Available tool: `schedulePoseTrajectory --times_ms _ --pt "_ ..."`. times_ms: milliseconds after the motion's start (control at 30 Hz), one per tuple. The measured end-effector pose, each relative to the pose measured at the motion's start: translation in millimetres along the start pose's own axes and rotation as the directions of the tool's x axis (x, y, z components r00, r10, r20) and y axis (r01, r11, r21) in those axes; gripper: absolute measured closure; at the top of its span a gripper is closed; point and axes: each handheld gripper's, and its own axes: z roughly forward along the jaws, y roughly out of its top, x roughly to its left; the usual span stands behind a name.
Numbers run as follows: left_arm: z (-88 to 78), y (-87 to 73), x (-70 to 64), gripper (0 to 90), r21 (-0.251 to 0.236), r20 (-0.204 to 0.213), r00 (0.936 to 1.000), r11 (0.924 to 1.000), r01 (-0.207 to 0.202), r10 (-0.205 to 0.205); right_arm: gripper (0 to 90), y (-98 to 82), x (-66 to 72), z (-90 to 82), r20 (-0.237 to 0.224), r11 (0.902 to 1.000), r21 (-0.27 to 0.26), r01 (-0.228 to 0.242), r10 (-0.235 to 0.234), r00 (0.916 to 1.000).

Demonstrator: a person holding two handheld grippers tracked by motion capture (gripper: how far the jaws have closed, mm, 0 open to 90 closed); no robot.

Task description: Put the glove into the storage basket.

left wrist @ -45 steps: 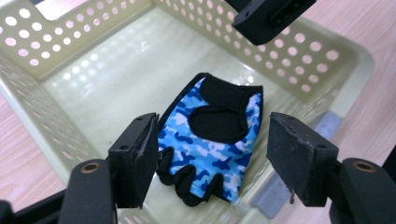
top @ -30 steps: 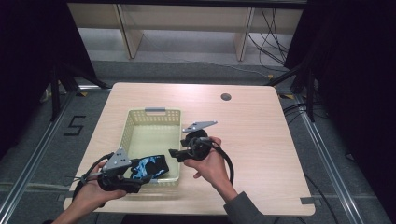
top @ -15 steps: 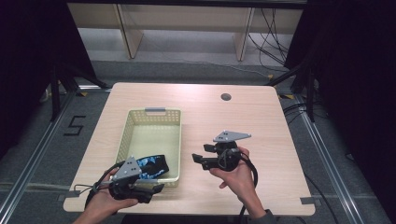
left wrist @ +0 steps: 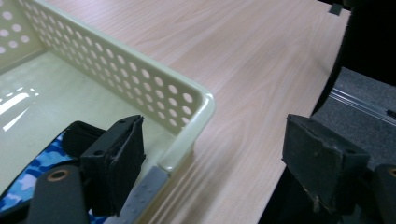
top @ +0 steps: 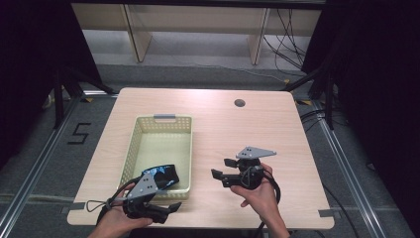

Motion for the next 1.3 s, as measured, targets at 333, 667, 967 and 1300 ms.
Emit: schedulePoseTrajectory --times_ms 333,667,967,1300 --pt "5.0 -5.6 -15.6 19.8 0.000 0.074 0.9963 0.9990 -0.044 0.044 32.8 -12.2 5.0 -8.1 -0.003 0.9997 -0.001 -0.023 0.023 0.9997" --pt "10.2 -11.8 -20.0 18.8 0.007 0.087 0.9957 0.9995 -0.032 0.031 29.2 -23.9 0.5 -10.7 -0.014 0.9999 -0.007 -0.013 0.013 0.9998" --pt "11.4 -18.1 -26.0 18.9 0.007 0.127 0.9911 0.9992 -0.041 0.039 26.5 -37.9 1.3 -14.5 -0.020 0.9986 -0.012 -0.052 0.051 0.9985" --pt "13.0 -28.7 -25.8 18.5 0.026 0.132 0.9910 0.9994 -0.024 0.020 24.7 -50.6 -3.1 -15.8 -0.014 0.9985 -0.003 -0.054 0.054 0.9984"
